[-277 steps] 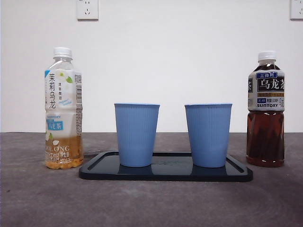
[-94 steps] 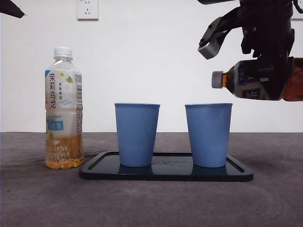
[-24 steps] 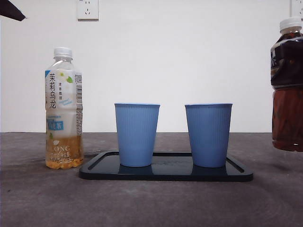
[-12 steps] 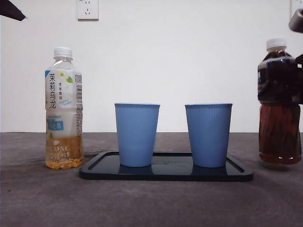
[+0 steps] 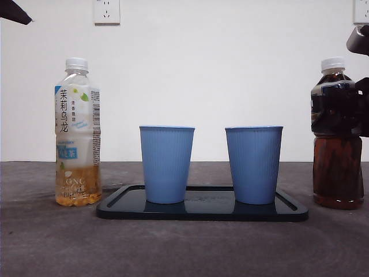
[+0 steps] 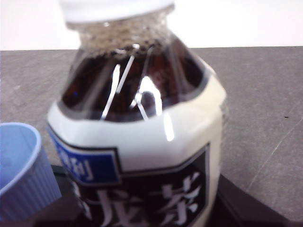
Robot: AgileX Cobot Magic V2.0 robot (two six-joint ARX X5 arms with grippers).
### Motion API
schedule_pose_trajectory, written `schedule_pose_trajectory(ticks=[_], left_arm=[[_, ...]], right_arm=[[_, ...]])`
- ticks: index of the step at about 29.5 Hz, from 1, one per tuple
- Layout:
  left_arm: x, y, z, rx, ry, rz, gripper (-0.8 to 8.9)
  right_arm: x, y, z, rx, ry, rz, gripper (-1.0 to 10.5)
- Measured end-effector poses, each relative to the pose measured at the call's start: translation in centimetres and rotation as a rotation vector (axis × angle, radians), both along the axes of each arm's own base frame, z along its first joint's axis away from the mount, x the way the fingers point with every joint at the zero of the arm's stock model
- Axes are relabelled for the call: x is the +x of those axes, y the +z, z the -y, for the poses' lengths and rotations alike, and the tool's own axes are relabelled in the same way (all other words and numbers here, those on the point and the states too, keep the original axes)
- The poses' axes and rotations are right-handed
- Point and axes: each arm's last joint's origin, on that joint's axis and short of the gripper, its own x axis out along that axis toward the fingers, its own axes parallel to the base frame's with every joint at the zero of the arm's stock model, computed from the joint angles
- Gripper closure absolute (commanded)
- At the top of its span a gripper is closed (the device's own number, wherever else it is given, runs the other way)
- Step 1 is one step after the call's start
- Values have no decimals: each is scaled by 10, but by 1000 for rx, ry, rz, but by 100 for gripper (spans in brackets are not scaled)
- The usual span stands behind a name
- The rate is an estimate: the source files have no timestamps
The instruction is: Pour the drink into the cup
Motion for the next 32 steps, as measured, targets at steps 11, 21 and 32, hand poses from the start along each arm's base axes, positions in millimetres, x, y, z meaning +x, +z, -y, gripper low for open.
schedule_pose_trajectory(ticks=[11,21,32], left_arm=[[1,0,-1,18,26,4,349],[12,-31,1,29,96,12,350],[27,-82,1,14,280,90,349]], right_arm=[[2,11,0,16,-1,73,502],[-21,32,3,35,1,13,499],[-63,86,10,38,-2,-208,500]])
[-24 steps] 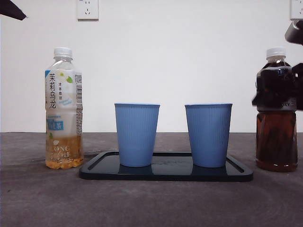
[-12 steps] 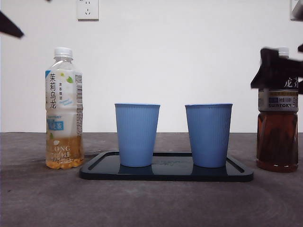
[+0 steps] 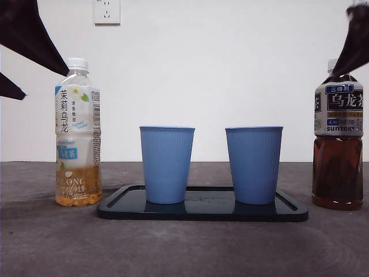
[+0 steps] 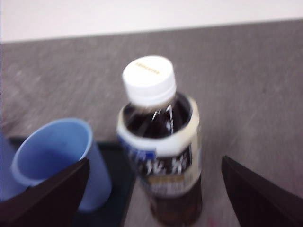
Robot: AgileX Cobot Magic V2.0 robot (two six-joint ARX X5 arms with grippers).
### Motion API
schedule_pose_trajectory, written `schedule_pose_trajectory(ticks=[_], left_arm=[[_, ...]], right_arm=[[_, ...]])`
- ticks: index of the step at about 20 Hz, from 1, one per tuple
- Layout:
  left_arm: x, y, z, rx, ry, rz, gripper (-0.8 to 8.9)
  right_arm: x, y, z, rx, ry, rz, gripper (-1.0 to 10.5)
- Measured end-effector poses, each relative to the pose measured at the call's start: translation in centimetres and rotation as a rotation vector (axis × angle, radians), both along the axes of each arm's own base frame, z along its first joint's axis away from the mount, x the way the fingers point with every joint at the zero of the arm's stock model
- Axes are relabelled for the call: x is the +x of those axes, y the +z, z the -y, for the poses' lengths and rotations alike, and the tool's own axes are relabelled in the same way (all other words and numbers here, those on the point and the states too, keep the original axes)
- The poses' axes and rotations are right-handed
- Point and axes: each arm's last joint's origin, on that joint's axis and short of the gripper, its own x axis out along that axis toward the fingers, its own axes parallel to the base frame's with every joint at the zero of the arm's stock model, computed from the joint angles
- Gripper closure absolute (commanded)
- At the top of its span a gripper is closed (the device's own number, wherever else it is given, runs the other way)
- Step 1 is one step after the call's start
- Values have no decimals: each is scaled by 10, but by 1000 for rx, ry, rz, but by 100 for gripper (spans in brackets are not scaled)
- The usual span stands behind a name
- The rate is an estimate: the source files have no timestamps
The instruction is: Pour the drink into the cup
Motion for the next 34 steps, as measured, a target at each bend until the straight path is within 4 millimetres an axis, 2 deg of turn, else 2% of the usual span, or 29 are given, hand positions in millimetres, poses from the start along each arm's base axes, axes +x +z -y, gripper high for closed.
schedule_pose_trajectory(ticks=[6,11,15,22,29,34], left_arm=[[1,-35,-2,-29,118,57,349],[3,-52,-3,-75,179,144,348],[15,-59,2,-71,172,156,348],[43,-82,13,-64,161,199,348],[63,-100,19,-30,148,269,348],[82,-96,26,-19,142,287,350]], right_arm=[[-26,30,1,36,82,-57,500],[-46,54,2,54,126,-115,500],[-51,55,2,42,131,-168,500],[-51,54,2,42,131,-170,500],[-51,54,2,40,131,-170,500],[-51,54,2,40,131,-169,500]])
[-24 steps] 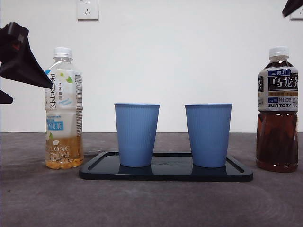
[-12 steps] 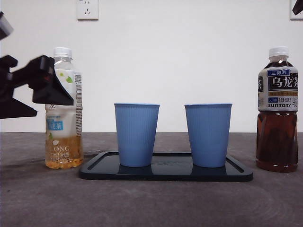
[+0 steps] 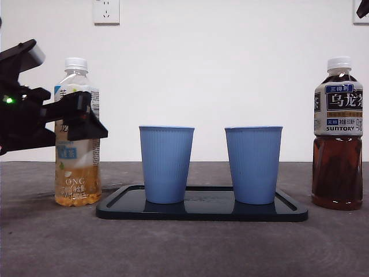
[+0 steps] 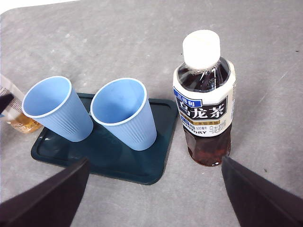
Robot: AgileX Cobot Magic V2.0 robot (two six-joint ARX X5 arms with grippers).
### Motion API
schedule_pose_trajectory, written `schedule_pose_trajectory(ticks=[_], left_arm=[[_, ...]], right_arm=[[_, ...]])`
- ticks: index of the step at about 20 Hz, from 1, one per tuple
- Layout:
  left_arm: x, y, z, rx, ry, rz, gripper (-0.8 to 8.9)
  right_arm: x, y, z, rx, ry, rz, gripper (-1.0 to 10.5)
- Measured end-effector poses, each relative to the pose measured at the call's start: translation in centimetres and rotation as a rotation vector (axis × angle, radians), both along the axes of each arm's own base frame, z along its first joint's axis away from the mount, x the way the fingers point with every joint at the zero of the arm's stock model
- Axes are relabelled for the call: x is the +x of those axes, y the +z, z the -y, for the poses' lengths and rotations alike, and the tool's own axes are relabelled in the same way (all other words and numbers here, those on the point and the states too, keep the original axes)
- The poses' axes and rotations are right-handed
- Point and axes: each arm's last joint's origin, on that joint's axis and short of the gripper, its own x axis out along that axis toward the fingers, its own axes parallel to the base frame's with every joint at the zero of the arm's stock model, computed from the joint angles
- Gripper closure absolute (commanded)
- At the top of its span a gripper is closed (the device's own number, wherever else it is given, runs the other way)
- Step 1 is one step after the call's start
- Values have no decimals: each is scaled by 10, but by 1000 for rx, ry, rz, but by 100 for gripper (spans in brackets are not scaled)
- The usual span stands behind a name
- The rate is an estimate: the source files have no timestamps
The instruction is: Pour the drink into the cup
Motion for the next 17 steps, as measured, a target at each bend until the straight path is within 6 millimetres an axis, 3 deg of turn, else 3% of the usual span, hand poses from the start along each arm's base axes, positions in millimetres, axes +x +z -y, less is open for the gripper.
schedule_pose_trajectory(ticks=[1,4,7,13,17], left_arm=[[2,2,1,-2,0,8,363],[5,4,2,-3,-1,17,550],[5,4,2,-1,0,18,642],[9,9,3,18,-2,-7,642],[7,32,9,81,-29,-145,662]], right_arm=[[0,0,0,0,0,0,500],[0,0,0,-1,1,0,500],[0,0,0,-3,2,1,500],[0,0,0,-5,3,3,500],[0,0,0,-6,3,3,500]])
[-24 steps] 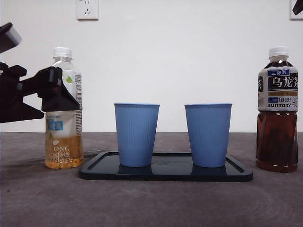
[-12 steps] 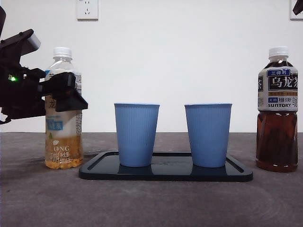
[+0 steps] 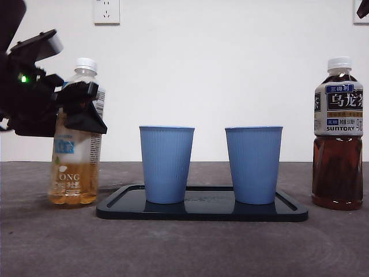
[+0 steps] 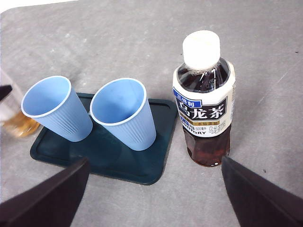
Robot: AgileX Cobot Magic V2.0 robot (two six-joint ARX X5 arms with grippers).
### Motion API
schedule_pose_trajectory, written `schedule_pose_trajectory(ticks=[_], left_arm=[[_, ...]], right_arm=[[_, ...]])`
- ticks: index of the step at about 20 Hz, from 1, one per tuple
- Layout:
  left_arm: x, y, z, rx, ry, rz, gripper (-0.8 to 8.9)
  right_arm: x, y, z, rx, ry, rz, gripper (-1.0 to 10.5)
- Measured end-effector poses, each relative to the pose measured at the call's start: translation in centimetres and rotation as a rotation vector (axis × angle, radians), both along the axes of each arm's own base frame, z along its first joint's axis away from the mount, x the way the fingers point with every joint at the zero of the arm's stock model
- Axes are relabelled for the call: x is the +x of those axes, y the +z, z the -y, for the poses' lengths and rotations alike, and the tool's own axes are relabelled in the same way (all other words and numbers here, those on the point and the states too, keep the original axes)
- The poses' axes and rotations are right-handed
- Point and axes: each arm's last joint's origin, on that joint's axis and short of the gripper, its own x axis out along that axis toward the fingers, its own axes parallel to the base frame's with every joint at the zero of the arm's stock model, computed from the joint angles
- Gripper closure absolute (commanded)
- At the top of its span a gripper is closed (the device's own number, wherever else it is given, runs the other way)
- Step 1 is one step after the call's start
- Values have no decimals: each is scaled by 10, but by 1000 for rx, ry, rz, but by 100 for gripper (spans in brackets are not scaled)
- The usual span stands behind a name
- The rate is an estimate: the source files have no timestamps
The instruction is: Pour the drink into the cup
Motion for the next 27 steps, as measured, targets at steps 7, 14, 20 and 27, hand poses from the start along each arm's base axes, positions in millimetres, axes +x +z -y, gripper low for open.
schedule_pose_trajectory(ticks=[7,14,20,27], left_arm=[[-23,64,14,148,-108,-154,728],[-41,102,28,612,-101,-171,726],[-50,102,70,1043,-118,-17,724],[-27,71,94,1357,-18,-32,724]], right_arm=[[2,3,0,11,0,38,500],[2,3,0,11,0,39,500],[3,5,-1,16,0,58,500],[3,5,-1,16,0,58,500]])
